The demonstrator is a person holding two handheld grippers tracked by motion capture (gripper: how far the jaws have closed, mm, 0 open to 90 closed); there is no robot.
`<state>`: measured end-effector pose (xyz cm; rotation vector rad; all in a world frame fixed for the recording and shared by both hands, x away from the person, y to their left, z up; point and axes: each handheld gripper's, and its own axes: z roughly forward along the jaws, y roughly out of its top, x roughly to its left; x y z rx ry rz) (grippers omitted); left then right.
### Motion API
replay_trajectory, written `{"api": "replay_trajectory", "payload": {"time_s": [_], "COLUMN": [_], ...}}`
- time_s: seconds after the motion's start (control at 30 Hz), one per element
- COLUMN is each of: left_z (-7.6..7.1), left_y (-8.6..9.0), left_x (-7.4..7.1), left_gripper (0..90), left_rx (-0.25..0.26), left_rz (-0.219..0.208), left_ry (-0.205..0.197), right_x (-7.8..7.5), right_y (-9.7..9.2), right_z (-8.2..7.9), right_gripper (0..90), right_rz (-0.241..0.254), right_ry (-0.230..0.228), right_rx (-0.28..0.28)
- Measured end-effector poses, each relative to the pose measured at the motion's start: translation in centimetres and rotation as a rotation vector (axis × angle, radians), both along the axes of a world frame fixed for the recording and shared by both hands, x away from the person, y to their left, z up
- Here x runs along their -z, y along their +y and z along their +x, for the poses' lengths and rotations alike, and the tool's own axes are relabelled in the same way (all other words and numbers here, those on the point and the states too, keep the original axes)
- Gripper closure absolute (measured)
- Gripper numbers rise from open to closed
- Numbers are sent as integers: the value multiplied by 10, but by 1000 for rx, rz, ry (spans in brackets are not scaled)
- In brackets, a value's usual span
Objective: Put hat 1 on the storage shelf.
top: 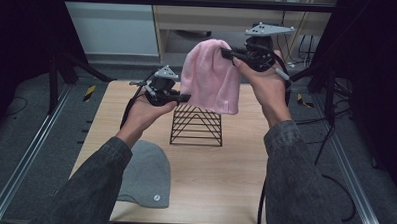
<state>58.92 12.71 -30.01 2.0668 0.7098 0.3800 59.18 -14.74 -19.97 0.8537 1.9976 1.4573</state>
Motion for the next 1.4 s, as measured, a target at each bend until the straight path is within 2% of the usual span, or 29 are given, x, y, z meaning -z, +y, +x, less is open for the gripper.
{"api": "replay_trajectory", "payload": {"time_s": [0.1,0.33,0.47,0.5,0.6,0.7,0.77,0.9,0.97,1.13,1.4], "left_z": [4,11,14,15,14,15,17,20,20,16,6], "left_y": [3,6,5,5,5,3,3,2,2,1,-5], "left_x": [1,5,7,6,4,3,4,8,9,3,2], "left_gripper": [810,802,797,798,797,793,794,792,794,807,813], "left_rx": [-20,-46,-60,-66,-63,-69,-76,-85,-79,-61,-37], "left_rz": [-14,0,-1,-26,-44,-35,-42,-28,-25,-53,-9], "left_ry": [7,3,-13,-13,-20,-31,-27,-20,-19,-25,-30], "right_x": [6,18,20,20,19,17,18,21,22,22,33], "right_y": [-1,3,4,4,3,3,1,1,1,-4,-13], "right_z": [9,23,26,27,27,27,27,28,28,29,29], "right_gripper": [822,820,821,820,820,819,819,818,818,818,818], "right_rz": [12,19,20,27,41,39,41,35,32,47,39], "right_ry": [15,36,35,30,22,16,13,20,18,19,50], "right_rx": [10,18,27,27,24,28,30,29,31,42,57]}}
